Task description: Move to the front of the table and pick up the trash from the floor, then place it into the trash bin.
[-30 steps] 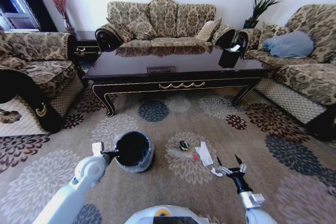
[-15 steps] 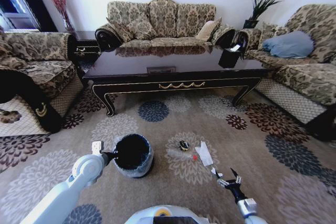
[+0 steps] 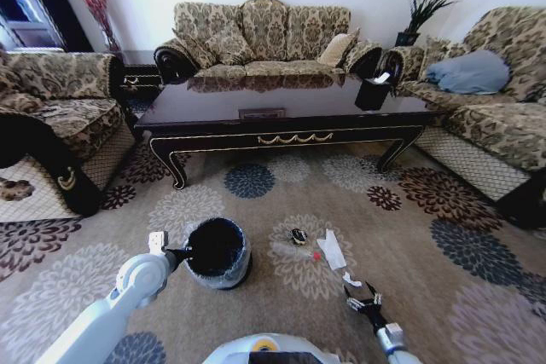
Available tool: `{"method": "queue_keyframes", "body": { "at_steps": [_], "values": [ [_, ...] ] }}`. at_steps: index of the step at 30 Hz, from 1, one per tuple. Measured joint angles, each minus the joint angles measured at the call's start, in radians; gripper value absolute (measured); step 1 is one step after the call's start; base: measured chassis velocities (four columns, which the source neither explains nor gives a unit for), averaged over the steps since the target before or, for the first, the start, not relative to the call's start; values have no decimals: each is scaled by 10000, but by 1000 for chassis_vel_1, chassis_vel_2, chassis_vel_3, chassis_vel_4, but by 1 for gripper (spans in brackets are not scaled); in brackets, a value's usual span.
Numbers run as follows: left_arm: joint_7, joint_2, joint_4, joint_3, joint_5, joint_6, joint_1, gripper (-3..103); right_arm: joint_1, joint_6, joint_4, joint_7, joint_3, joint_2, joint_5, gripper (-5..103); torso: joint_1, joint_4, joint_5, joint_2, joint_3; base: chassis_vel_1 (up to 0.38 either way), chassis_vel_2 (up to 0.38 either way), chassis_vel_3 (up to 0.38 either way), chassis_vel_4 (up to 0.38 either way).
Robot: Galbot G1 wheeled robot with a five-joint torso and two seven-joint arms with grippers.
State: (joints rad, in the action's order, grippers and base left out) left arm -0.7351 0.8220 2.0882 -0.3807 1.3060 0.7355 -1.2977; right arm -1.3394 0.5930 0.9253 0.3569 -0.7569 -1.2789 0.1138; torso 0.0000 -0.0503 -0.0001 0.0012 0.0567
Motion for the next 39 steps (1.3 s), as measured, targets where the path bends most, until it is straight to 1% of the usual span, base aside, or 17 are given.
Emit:
{"method": "queue_keyframes", "body": {
  "at_steps": [1, 5, 7, 10, 11, 13, 14, 15, 16, 20, 22, 24, 30, 32, 35, 37, 39],
  "values": [
    [0, 0, 0, 0, 0, 0, 0, 0, 0, 0, 0, 0, 0, 0, 0, 89, 0, 0, 0, 0, 0, 0, 0, 0, 0],
    [1, -46, -42, 142, -72, 0, 139, 0, 301, -17, -414, -32, 91, 57, 50, 68, 0, 2, 0, 0, 1, 0, 0, 0, 0],
    [-11, -59, -52, 159, -69, 0, 205, 0, 333, -42, -488, -40, 122, 57, 63, 68, 0, 0, 0, 0, 0, 0, 0, 0, 0],
    [-39, -142, -76, 175, -15, -6, 382, 0, 525, -33, -824, -44, 133, 56, 40, 51, 0, -2, 1, 0, 0, 0, 0, 0, 0],
    [-39, -142, -76, 175, -15, -6, 382, 0, 525, -33, -824, -44, 133, 56, 40, 51, 0, -2, 1, 0, 0, 0, 0, 0, 0],
    [-46, -156, -91, 175, 11, -6, 430, 0, 614, 3, -993, -36, 135, 68, 1, 41, 0, 1, 4, 0, 0, 0, 0, 0, 0],
    [-53, -151, -101, 168, 14, -6, 433, 0, 636, 24, -1038, -32, 134, 78, -16, 41, 0, 1, 3, 0, 0, 0, 0, 0, 0],
    [-67, -111, -112, 149, 14, -6, 424, 0, 644, 46, -1050, -33, 127, 93, -23, 35, 0, 2, 3, 0, 0, 0, 0, 0, 0],
    [-67, -111, -112, 149, 14, -6, 424, 0, 644, 46, -1050, -33, 127, 93, -23, 35, 0, 2, 3, 0, 0, 0, 0, 0, 0],
    [-65, 28, -141, 126, -48, -6, 313, 0, 441, 32, -707, -72, 84, 142, 2, 14, 0, -2, 1, 0, 0, 0, 0, 0, 0],
    [-61, 39, -147, 131, -58, -6, 312, 0, 405, 29, -636, -81, 74, 148, 16, 14, 0, -1, 0, 0, 0, 0, 0, 0, 0],
    [-49, 49, -159, 231, -76, -6, 395, 0, 213, 15, -261, -96, 27, 165, 72, 3, 0, 1, 1, 0, 0, 0, 0, 0, 0],
    [-7, -165, -133, 712, -52, -6, 735, 0, -331, -30, 829, -98, -66, 145, 281, 0, 0, -1, 2, 0, 0, 0, 0, 0, 0],
    [-9, -339, -133, 1182, 78, -6, 1068, 0, -808, -202, 2138, -144, -45, 127, 504, 0, 0, -4, 2, 0, 0, 0, 0, 0, 0],
    [-37, -564, -100, 1412, 318, -7, 1146, 0, -1109, -466, 3306, -225, 231, 219, 689, 0, 0, -7, -4, 0, 0, 0, 0, 0, 0],
    [-62, -756, -53, 1486, 374, -7, 1139, 0, -1221, -646, 3981, -287, 494, 325, 798, 0, 0, -2, -3, 0, 0, 0, 0, 0, 0],
    [-113, -969, -42, 1677, 407, -5, 1268, 0, -1397, -870, 4792, -359, 730, 424, 937, 0, 0, 16, 4, 1, 0, 0, 0, 0, 0]
  ]
}}
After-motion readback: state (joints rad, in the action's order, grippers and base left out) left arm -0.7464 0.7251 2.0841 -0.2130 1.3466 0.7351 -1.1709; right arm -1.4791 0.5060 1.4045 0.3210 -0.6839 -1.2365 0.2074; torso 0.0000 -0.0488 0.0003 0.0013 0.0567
